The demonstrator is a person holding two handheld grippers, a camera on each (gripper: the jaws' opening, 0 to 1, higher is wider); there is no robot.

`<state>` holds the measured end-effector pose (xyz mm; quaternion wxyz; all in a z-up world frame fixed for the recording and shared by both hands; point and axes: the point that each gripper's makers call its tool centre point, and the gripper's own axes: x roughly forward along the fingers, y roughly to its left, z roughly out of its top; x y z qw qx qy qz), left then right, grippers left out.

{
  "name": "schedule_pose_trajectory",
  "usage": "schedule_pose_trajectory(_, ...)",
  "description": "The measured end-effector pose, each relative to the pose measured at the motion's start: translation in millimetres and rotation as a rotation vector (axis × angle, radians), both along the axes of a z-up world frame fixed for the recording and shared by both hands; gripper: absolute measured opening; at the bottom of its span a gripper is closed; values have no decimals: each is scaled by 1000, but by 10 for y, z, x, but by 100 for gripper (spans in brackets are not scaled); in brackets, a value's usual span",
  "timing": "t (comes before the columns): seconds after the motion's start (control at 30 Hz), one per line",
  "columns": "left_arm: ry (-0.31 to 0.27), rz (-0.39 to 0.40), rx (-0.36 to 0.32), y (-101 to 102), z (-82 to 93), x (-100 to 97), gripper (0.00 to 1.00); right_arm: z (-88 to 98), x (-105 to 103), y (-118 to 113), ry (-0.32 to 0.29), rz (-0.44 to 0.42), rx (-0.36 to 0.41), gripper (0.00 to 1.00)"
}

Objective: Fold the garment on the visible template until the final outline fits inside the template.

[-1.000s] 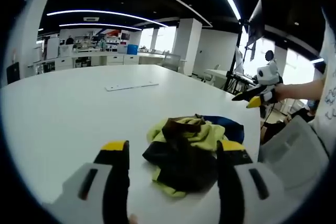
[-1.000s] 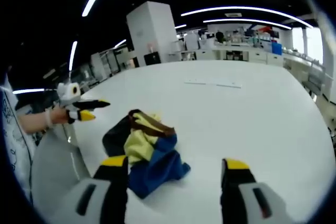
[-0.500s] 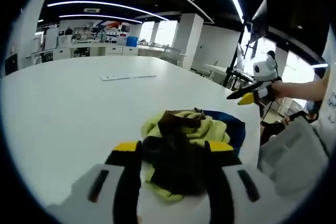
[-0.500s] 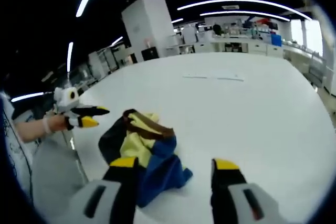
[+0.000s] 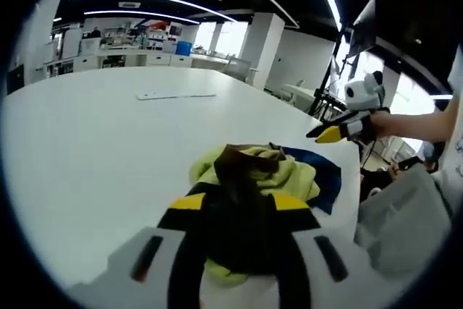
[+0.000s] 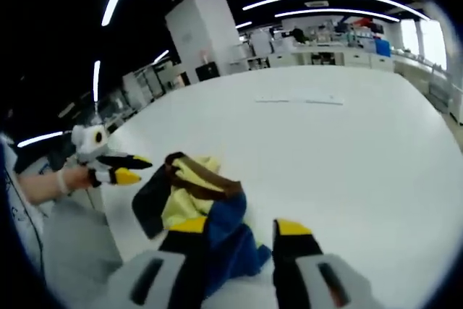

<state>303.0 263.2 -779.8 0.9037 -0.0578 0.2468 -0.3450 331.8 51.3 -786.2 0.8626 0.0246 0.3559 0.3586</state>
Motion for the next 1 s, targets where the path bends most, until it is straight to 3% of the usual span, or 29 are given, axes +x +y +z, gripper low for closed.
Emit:
schedule_pose_trajectory(0.2, 17, 6, 9, 22, -51, 42, 24, -59, -10, 74, 30, 24, 3, 21)
schedule_pose_trajectory(0.57, 55, 4, 20, -32, -174, 58, 13, -221, 111, 158, 64, 28, -5, 17)
schedule_pose_trajectory(1.0, 73, -7, 29, -92, -211, 35, 11, -303, 103, 144, 83, 52, -20, 2)
